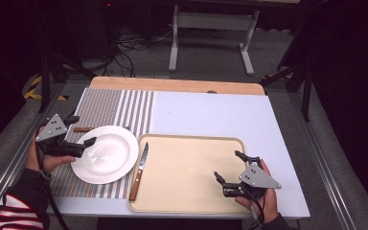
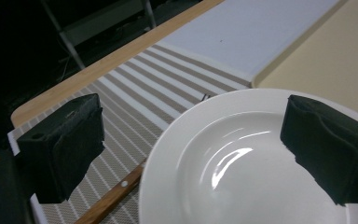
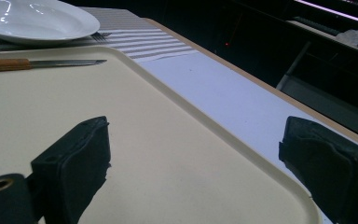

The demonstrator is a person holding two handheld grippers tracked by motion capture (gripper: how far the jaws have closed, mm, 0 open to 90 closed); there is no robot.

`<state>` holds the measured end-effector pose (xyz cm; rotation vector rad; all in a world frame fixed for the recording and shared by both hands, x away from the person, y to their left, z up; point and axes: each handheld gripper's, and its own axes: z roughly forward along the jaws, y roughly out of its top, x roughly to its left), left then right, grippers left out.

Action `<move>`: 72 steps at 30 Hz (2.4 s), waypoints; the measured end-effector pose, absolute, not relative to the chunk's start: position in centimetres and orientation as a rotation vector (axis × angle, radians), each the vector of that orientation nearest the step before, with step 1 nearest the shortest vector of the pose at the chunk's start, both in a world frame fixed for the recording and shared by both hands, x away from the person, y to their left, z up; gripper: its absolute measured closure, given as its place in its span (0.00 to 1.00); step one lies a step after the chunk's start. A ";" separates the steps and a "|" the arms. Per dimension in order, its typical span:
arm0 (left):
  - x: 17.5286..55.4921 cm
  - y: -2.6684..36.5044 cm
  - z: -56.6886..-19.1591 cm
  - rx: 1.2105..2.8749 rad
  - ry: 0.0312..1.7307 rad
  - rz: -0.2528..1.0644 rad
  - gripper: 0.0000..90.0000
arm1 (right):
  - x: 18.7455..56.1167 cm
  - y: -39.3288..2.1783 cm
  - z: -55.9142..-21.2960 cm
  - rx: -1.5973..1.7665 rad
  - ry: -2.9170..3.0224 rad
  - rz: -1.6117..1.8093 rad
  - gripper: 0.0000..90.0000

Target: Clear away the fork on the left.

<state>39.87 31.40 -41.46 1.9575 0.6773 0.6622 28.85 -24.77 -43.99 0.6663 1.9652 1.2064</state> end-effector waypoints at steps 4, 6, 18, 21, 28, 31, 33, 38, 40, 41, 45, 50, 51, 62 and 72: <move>41.5 33.1 -41.6 1.980 0.722 0.662 0.08 | 29.0 -24.8 -44.0 0.673 1.977 1.197 0.10; 42.3 33.9 -41.9 2.000 0.749 0.653 0.09 | 29.1 -24.8 -44.0 0.681 1.982 1.199 0.10; 46.6 37.0 -45.8 2.123 0.905 0.549 0.10 | 29.9 -24.8 -44.5 0.697 1.995 1.159 0.11; 47.2 37.3 -46.5 2.131 0.919 0.517 0.11 | 30.0 -24.9 -44.6 0.706 1.998 1.155 0.11; 48.7 36.8 -47.6 2.191 0.932 0.454 0.15 | 30.0 -25.0 -44.8 0.714 2.002 1.135 0.12; 49.5 36.6 -48.0 2.238 0.937 0.452 0.17 | 30.0 -25.2 -44.9 0.723 2.003 1.138 0.12; 49.8 36.3 -48.3 2.264 0.931 0.448 0.18 | 29.9 -25.3 -44.8 0.725 2.001 1.140 0.12; 50.1 35.9 -48.3 2.261 0.903 0.395 0.28 | 30.0 -25.5 -44.9 0.745 2.000 1.143 0.12; 50.2 35.8 -48.1 2.270 0.889 0.350 0.37 | 30.0 -25.6 -44.9 0.747 2.005 1.149 0.12; 50.2 35.8 -48.0 2.285 0.868 0.345 0.43 | 30.0 -25.5 -44.9 0.744 2.008 1.147 0.12; 50.1 35.7 -47.9 2.279 0.876 0.348 0.59 | 30.0 -25.4 -44.9 0.735 2.018 1.139 0.12; 49.9 35.6 -47.7 2.296 0.891 0.397 0.70 | 30.0 -25.3 -45.0 0.725 2.033 1.125 0.13; 49.9 35.6 -47.6 2.304 0.894 0.411 0.71 | 30.0 -25.3 -45.0 0.722 2.036 1.122 0.13; 49.8 35.8 -47.5 2.310 0.918 0.443 0.83 | 29.9 -25.2 -45.0 0.707 2.051 1.120 0.12; 51.1 34.8 -47.8 2.237 0.951 0.465 0.68 | 30.2 -25.3 -45.1 0.720 2.061 1.127 0.12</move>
